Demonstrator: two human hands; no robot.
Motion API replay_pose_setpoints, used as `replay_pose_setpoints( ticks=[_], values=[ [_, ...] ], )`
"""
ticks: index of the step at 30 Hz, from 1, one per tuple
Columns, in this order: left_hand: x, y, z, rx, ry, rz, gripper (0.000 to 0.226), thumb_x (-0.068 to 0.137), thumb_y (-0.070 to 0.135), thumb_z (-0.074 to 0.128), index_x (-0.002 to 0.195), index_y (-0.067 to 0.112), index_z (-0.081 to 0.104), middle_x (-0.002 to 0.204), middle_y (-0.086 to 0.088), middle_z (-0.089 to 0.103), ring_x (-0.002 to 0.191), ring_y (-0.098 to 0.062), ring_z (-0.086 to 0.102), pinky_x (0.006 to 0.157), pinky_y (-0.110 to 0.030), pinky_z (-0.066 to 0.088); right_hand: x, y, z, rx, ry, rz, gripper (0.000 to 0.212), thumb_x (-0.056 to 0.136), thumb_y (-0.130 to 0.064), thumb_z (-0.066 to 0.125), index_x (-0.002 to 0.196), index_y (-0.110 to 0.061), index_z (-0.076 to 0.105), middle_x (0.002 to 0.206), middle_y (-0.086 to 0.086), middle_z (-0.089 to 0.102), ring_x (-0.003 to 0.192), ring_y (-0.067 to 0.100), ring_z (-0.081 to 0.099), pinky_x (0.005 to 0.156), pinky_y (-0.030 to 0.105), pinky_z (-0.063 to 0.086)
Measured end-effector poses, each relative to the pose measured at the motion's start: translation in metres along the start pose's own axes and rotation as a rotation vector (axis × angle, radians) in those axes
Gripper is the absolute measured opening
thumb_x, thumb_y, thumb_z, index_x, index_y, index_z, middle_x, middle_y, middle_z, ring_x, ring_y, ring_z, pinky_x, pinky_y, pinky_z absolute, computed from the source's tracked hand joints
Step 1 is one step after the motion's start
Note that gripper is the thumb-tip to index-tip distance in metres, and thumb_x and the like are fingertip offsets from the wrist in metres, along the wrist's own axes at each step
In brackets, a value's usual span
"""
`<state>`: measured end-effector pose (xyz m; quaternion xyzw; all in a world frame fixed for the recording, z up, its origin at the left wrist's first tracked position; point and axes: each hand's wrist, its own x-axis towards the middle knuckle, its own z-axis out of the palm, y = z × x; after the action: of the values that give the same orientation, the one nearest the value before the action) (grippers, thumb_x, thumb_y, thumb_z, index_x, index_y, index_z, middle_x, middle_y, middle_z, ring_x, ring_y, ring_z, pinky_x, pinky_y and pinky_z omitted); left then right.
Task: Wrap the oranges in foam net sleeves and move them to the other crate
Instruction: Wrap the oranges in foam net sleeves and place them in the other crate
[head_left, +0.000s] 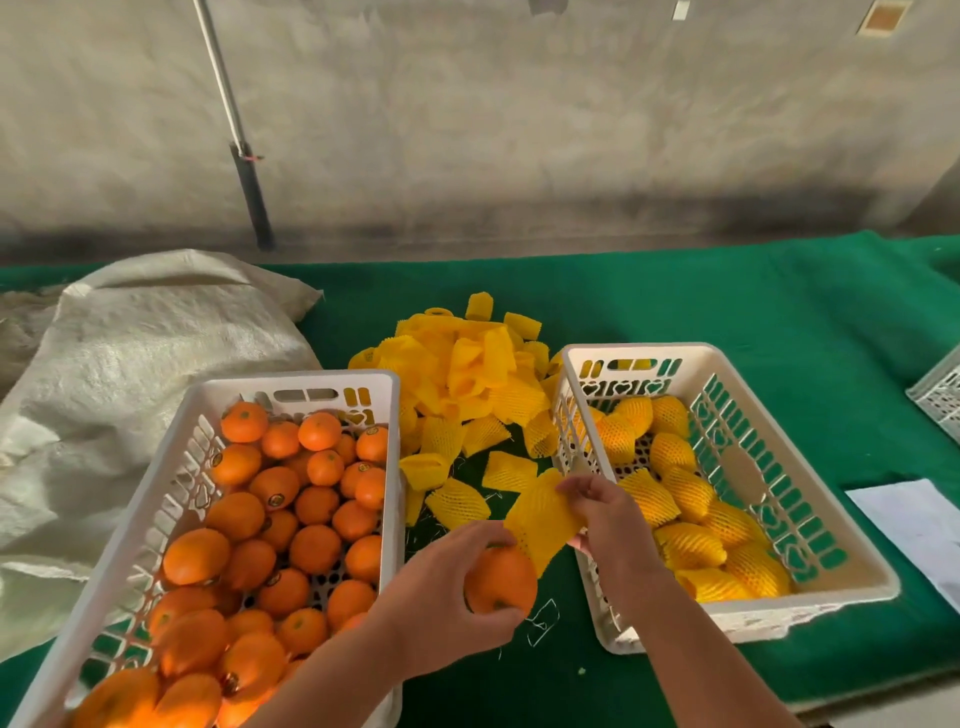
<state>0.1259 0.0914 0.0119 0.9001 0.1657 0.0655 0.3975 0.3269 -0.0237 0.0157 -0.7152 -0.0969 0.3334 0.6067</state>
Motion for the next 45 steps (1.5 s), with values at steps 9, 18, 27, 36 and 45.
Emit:
replay_pose_setpoints(
  ticks=[9,18,27,36,45],
  values=[
    [-0.018,0.002,-0.001,-0.084,0.015,-0.127,0.086,0.074,0.078,0.065,0.149,0.065,0.024,0.138,0.062,0.007,0.130,0.005,0.040,0.103,-0.025,0.048,-0.043,-0.018,0.018,-0.523,-0.355,-0.187,0.091,0.065,-0.095,0.058,0.145,-0.051,0.051,0.163,-0.025,0.016,0.151,0.008,0.018,0.121,0.047,0.025],
    [-0.026,0.010,-0.006,-0.119,0.005,-0.166,0.088,0.075,0.072,0.066,0.154,0.048,0.035,0.133,0.061,0.016,0.120,0.012,0.043,0.093,-0.017,0.049,-0.050,-0.014,0.028,-0.799,-0.246,-0.419,0.028,0.107,-0.035,0.057,0.131,-0.030,0.070,0.110,-0.013,0.072,0.097,0.006,0.067,0.088,0.031,0.058],
    [-0.021,0.006,-0.026,-0.770,0.097,-0.618,0.056,0.089,0.045,0.068,0.139,0.027,0.051,0.110,-0.005,0.074,0.082,-0.023,0.078,0.060,-0.025,0.059,-0.065,0.000,0.024,-1.090,-0.265,-0.719,0.046,0.091,-0.002,0.066,0.109,-0.041,0.048,0.128,-0.018,0.039,0.065,0.006,0.055,0.048,0.019,0.044],
    [-0.017,0.005,-0.041,-1.907,0.137,-0.740,0.054,0.090,0.040,0.066,0.130,0.004,0.064,0.121,-0.025,0.071,0.097,-0.037,0.074,0.064,-0.038,0.065,-0.075,0.021,0.031,-1.266,-0.356,-0.652,0.049,0.092,-0.013,0.069,0.133,-0.037,0.061,0.143,-0.008,0.035,0.092,0.018,0.067,0.071,0.014,0.042],
    [-0.022,0.024,-0.010,-1.218,0.379,-0.529,0.071,0.069,0.044,0.089,0.132,0.022,0.064,0.122,-0.007,0.072,0.103,-0.028,0.075,0.088,-0.045,0.063,-0.081,0.010,0.040,-0.815,-0.252,-0.501,0.048,0.089,-0.032,0.075,0.133,-0.032,0.055,0.122,-0.022,0.034,0.101,0.002,0.056,0.081,0.014,0.054]
  ],
)
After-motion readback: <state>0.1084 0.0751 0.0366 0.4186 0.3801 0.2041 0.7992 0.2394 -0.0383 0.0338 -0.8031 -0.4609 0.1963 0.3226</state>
